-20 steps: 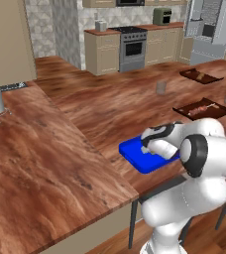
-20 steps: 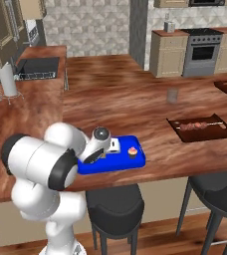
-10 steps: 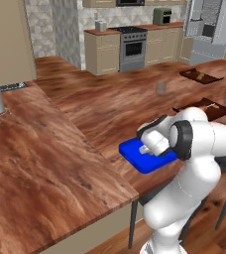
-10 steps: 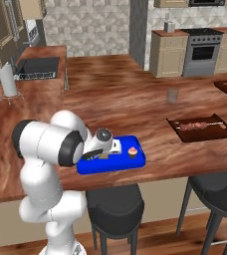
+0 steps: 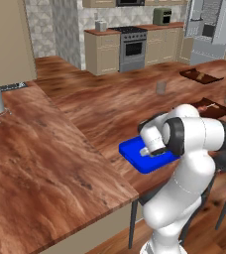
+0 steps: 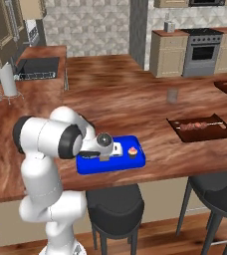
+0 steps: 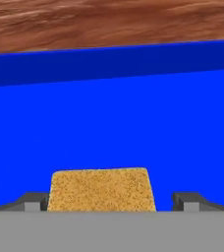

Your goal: Take the cupcake and cake from the fridge and place them on the empty tray on the dining counter.

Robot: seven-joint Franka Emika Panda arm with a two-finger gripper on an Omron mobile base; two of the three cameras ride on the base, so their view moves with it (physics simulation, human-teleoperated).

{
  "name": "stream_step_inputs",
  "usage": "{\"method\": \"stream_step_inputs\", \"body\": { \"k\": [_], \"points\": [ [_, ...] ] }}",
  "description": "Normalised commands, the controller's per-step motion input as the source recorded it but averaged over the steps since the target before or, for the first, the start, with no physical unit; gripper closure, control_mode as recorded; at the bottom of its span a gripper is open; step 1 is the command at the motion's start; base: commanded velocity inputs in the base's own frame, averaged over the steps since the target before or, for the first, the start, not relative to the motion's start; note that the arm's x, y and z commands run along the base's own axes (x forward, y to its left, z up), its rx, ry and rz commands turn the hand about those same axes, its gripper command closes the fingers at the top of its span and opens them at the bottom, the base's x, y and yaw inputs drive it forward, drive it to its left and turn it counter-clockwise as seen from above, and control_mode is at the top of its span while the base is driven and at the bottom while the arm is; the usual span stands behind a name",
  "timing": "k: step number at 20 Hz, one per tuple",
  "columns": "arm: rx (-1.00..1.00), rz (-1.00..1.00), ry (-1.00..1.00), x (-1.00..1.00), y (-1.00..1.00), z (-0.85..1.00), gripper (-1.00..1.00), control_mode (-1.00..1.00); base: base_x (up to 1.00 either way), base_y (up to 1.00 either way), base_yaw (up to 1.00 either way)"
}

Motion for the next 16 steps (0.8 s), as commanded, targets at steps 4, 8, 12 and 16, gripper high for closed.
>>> {"method": "stream_step_inputs", "body": {
  "k": [4, 8, 12, 16],
  "points": [
    [0.01, -0.02, 0.03, 0.08, -0.24, 0.41, -1.00, -1.00, 0.00, 0.00, 0.00],
    [0.00, -0.04, 0.01, 0.09, -0.19, 0.94, -1.00, -1.00, 0.00, 0.00, 0.00],
    [0.00, 0.00, 0.00, 0.14, -0.04, 1.00, -1.00, -1.00, 0.00, 0.00, 0.00],
    [0.00, -0.01, 0.06, 0.29, 0.00, 1.00, -1.00, -1.00, 0.00, 0.00, 0.00]
  ]
}}
